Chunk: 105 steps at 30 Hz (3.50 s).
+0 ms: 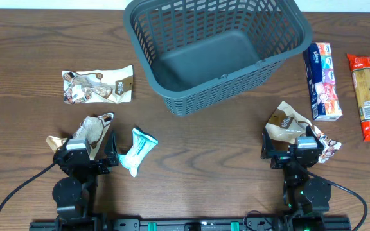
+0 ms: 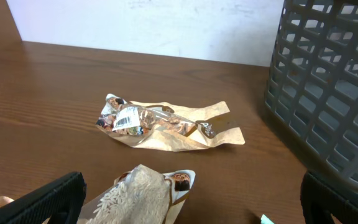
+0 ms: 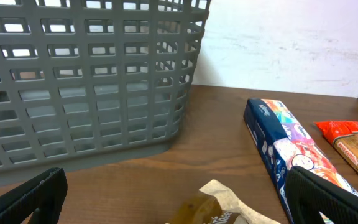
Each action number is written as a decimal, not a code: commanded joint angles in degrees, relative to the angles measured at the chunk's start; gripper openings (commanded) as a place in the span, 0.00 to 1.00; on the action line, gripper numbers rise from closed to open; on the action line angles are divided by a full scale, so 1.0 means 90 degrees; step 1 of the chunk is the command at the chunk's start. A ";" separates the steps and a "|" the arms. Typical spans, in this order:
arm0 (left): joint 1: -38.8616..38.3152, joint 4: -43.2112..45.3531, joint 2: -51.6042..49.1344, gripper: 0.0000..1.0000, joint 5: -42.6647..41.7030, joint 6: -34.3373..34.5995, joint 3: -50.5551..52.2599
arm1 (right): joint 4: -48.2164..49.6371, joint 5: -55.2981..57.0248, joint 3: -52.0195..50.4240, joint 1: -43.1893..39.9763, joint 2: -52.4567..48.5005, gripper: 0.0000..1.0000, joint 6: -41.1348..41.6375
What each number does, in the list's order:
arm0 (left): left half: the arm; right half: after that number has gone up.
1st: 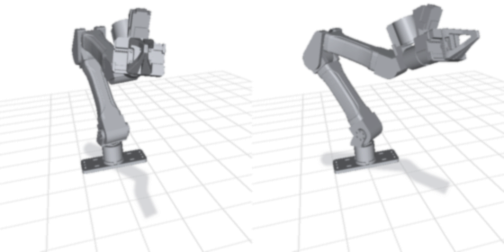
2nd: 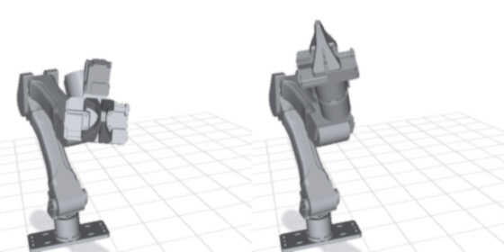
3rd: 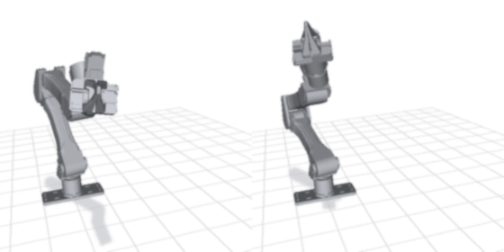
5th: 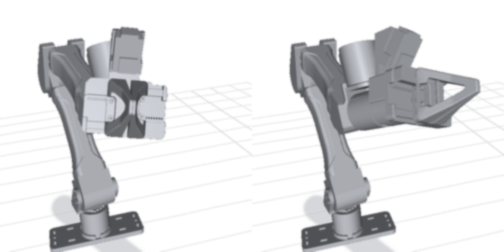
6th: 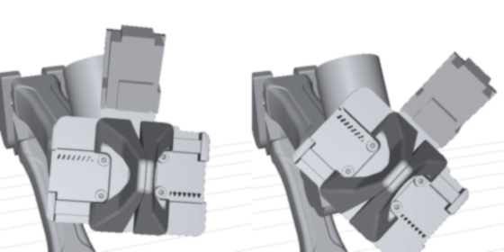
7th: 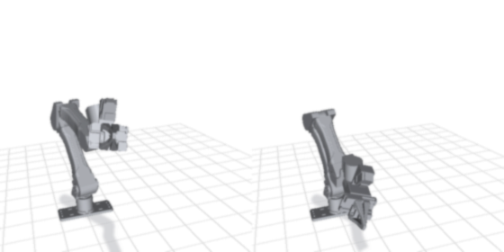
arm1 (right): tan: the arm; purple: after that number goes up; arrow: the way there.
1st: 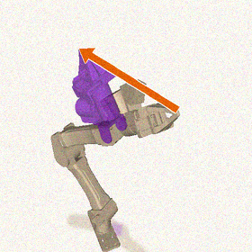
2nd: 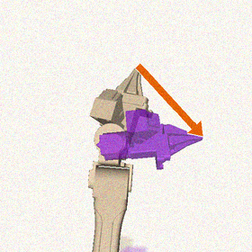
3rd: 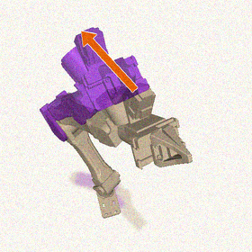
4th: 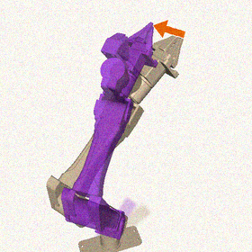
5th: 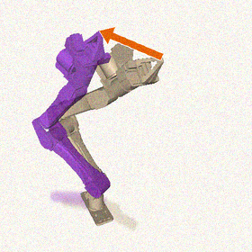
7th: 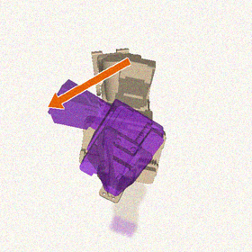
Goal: Pack container
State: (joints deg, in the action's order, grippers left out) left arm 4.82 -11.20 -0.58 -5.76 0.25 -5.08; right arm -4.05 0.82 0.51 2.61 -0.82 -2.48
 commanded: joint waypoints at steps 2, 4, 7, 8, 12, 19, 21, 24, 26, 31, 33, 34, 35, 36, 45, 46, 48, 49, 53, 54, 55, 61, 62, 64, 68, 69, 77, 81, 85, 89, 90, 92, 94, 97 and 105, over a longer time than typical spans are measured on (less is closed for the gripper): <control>0.0029 -0.0022 0.0039 0.99 0.0049 0.0078 0.0177 | -0.0022 -0.0046 -0.0022 0.0066 0.0053 0.99 0.0080; 0.0029 -0.0022 0.0039 0.99 0.0049 0.0078 0.0177 | -0.0024 -0.0046 -0.0022 0.0066 0.0053 0.99 0.0080; 0.0029 -0.0022 0.0039 0.99 0.0049 0.0078 0.0177 | -0.0022 -0.0046 -0.0022 0.0066 0.0053 0.99 0.0080; 0.0029 -0.0022 0.0039 0.99 0.0049 0.0078 0.0177 | -0.0022 -0.0046 -0.0022 0.0066 0.0053 0.99 0.0080; 0.0029 -0.0022 0.0039 0.99 0.0049 0.0078 0.0177 | -0.0022 -0.0046 -0.0022 0.0066 0.0053 0.99 0.0080; 0.0029 -0.0022 0.0039 0.99 0.0049 0.0078 0.0177 | -0.0022 -0.0046 -0.0022 0.0066 0.0053 0.99 0.0080; 0.0029 -0.0022 0.0039 0.99 0.0049 0.0078 0.0177 | -0.0022 -0.0046 -0.0022 0.0066 0.0053 0.99 0.0078; 0.0029 -0.0022 0.0039 0.99 0.0049 0.0078 0.0177 | -0.0022 -0.0046 -0.0022 0.0066 0.0053 0.99 0.0080; 0.0029 -0.0022 0.0039 0.99 0.0049 0.0078 0.0177 | -0.0022 -0.0046 -0.0022 0.0066 0.0053 0.99 0.0080; 0.0029 -0.0022 0.0039 0.99 0.0049 0.0078 0.0177 | -0.0022 -0.0046 -0.0022 0.0066 0.0053 0.99 0.0080; 0.0029 -0.0022 0.0039 0.98 0.0049 0.0078 0.0177 | -0.0022 -0.0046 -0.0022 0.0066 0.0053 0.99 0.0080; 0.0029 -0.0022 0.0039 0.99 0.0049 0.0078 0.0177 | -0.0022 -0.0046 -0.0022 0.0066 0.0053 0.99 0.0080; 0.0029 -0.0022 0.0039 0.98 0.0049 0.0078 0.0177 | -0.0024 -0.0046 -0.0022 0.0066 0.0053 0.99 0.0080; 0.0029 -0.0022 0.0039 0.99 0.0049 0.0078 0.0177 | -0.0022 -0.0046 -0.0022 0.0066 0.0053 0.99 0.0080; 0.0029 -0.0022 0.0039 0.99 0.0049 0.0078 0.0177 | -0.0022 -0.0046 -0.0022 0.0066 0.0053 0.99 0.0080; 0.0029 -0.0022 0.0039 0.99 0.0049 0.0078 0.0177 | -0.0022 -0.0049 -0.0022 0.0066 0.0053 0.99 0.0080; 0.0029 -0.0022 0.0039 0.99 0.0049 0.0078 0.0177 | -0.0022 -0.0051 -0.0022 0.0066 0.0053 0.99 0.0083; 0.0029 -0.0022 0.0039 0.99 0.0049 0.0078 0.0177 | -0.0022 -0.0051 -0.0022 0.0066 0.0053 0.99 0.0083; 0.0029 -0.0022 0.0039 0.99 0.0049 0.0078 0.0177 | -0.0024 -0.0053 -0.0022 0.0066 0.0053 0.99 0.0085; 0.0029 -0.0022 0.0039 0.99 0.0049 0.0078 0.0177 | -0.0024 -0.0063 -0.0022 0.0066 0.0053 0.99 0.0085; 0.0029 -0.0022 0.0039 0.99 0.0049 0.0078 0.0177 | -0.0022 -0.0109 -0.0022 0.0066 0.0053 0.99 0.0087; 0.0029 -0.0022 0.0039 0.99 0.0049 0.0078 0.0177 | -0.0007 -0.0185 -0.0022 0.0066 0.0053 0.99 0.0080; 0.0029 -0.0010 0.0039 0.99 0.0046 0.0080 0.0177 | -0.0002 -0.0187 -0.0022 0.0066 0.0053 0.99 0.0080; 0.0029 -0.0002 0.0039 0.99 0.0046 0.0080 0.0177 | -0.0002 -0.0338 -0.0022 0.0066 0.0053 0.99 0.0214; 0.0029 0.0151 0.0039 0.99 0.0304 -0.0330 0.0177 | 0.0029 -0.0656 -0.0022 0.0066 0.0049 0.99 0.0945; 0.0029 0.0238 0.0039 0.99 0.0248 -0.0325 0.0177 | 0.0053 -0.0724 -0.0017 0.0066 0.0049 0.99 0.1146; 0.0029 0.0182 -0.0143 0.99 -0.1664 0.0287 -0.0362 | 0.0068 -0.0486 0.0884 0.0010 0.0022 0.99 0.1542; 0.0027 0.0005 -0.0680 0.99 -0.2569 0.0318 -0.1256 | -0.0163 -0.0474 0.2246 -0.0087 -0.0296 0.99 0.0947; 0.0027 -0.0860 -0.1564 0.99 -0.3560 0.0318 -0.2611 | -0.1377 -0.0488 0.4240 -0.0138 -0.1251 0.99 0.0763; 0.0027 -0.2093 -0.2475 0.99 -0.5472 0.0318 -0.3876 | -0.3424 -0.1341 0.6732 -0.0138 -0.2817 0.99 0.0658; 0.0027 -0.2263 -0.2647 0.99 -0.5999 0.0316 -0.4070 | -0.3891 -0.1729 0.7315 -0.0136 -0.3191 0.99 0.0576; 0.0029 -0.2297 -0.2919 0.98 -0.6912 0.0323 -0.4269 | -0.4748 -0.2640 0.8473 -0.0136 -0.3927 0.99 0.0277; 0.0029 -0.2329 -0.3079 0.99 -0.7470 0.0323 -0.4282 | -0.5508 -0.3330 0.9449 -0.0138 -0.4549 0.99 0.0019; 0.0029 -0.2504 -0.3206 0.99 -0.7536 0.0345 -0.4272 | -0.6300 -0.3487 1.0236 -0.0136 -0.5039 0.99 -0.0015; 0.0029 -0.2516 -0.3223 0.99 -0.7652 0.1734 -0.4272 | -0.7274 -0.3589 1.0329 -0.0138 -0.5231 0.99 0.0131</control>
State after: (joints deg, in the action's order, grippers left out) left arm 4.82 -33.69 -29.58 -71.90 7.09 -42.87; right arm -68.60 -30.09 92.75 1.72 -47.62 -0.71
